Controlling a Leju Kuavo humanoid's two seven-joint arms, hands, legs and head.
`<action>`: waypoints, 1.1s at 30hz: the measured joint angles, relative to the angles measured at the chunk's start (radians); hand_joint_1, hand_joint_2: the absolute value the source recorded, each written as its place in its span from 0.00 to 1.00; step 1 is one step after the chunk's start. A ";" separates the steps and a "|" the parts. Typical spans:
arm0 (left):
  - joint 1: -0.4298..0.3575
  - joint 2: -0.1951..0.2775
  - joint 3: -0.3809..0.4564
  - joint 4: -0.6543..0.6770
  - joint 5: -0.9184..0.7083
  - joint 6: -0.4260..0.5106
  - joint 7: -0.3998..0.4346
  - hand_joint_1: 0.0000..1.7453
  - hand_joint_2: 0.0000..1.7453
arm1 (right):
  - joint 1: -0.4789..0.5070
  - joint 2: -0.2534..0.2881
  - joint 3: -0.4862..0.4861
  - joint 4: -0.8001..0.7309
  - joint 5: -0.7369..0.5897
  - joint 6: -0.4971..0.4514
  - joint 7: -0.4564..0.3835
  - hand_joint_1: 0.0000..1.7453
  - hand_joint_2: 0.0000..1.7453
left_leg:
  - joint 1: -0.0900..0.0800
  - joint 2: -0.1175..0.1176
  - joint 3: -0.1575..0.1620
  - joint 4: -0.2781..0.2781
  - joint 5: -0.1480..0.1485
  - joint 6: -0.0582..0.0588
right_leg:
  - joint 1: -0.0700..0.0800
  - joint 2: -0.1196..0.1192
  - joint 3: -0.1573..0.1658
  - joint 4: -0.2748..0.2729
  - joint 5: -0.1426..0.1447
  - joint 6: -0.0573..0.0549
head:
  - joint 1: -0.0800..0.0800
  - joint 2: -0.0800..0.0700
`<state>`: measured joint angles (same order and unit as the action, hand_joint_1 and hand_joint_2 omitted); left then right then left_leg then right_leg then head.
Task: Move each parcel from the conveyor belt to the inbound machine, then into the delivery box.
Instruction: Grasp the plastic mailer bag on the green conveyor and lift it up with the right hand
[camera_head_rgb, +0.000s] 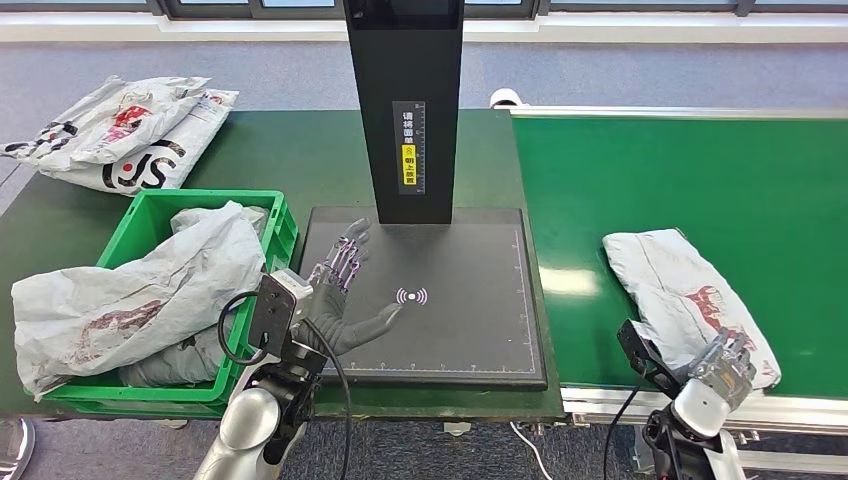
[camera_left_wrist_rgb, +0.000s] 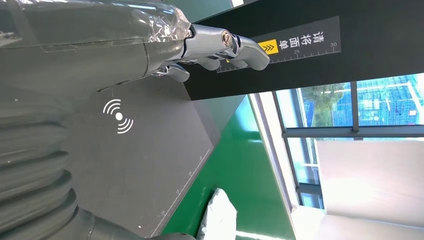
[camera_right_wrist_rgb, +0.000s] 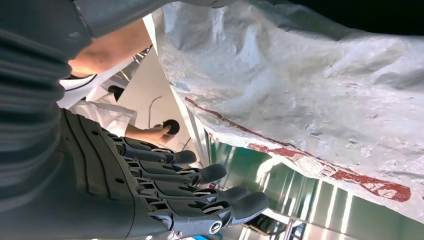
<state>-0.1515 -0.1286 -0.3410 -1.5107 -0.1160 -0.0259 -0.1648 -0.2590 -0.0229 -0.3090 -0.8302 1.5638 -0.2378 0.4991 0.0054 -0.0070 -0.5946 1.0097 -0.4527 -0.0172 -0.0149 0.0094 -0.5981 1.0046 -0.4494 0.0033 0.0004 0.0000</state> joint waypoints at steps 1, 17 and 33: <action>0.000 0.000 0.000 0.000 0.000 0.000 0.000 0.00 1.00 | -0.002 0.000 -0.002 0.002 -0.006 0.011 0.000 0.00 1.00 | 0.000 0.000 0.000 0.000 0.000 0.000 | 0.000 0.000 0.000 0.000 0.000 0.000 | 0.000 0.000; -0.017 0.008 0.000 0.000 0.000 -0.001 -0.001 0.00 1.00 | -0.072 -0.011 -0.055 0.166 -0.094 0.064 -0.057 1.00 1.00 | 0.000 0.000 0.003 0.000 0.000 0.003 | 0.000 -0.001 0.004 -0.001 0.000 0.001 | 0.000 0.000; -0.010 0.009 0.000 -0.002 -0.001 -0.001 -0.003 0.00 1.00 | -0.042 0.007 -0.055 0.088 -0.121 0.055 -0.095 1.00 1.00 | 0.000 -0.001 0.002 0.000 0.000 0.002 | 0.001 -0.002 0.004 -0.001 0.000 0.001 | 0.000 0.000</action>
<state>-0.1615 -0.1198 -0.3407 -1.5129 -0.1171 -0.0271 -0.1678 -0.3011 -0.0159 -0.3643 -0.7421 1.4424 -0.1831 0.4040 0.0051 -0.0082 -0.5924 1.0099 -0.4528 -0.0150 -0.0141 0.0076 -0.5943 1.0040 -0.4497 0.0040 0.0004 -0.0001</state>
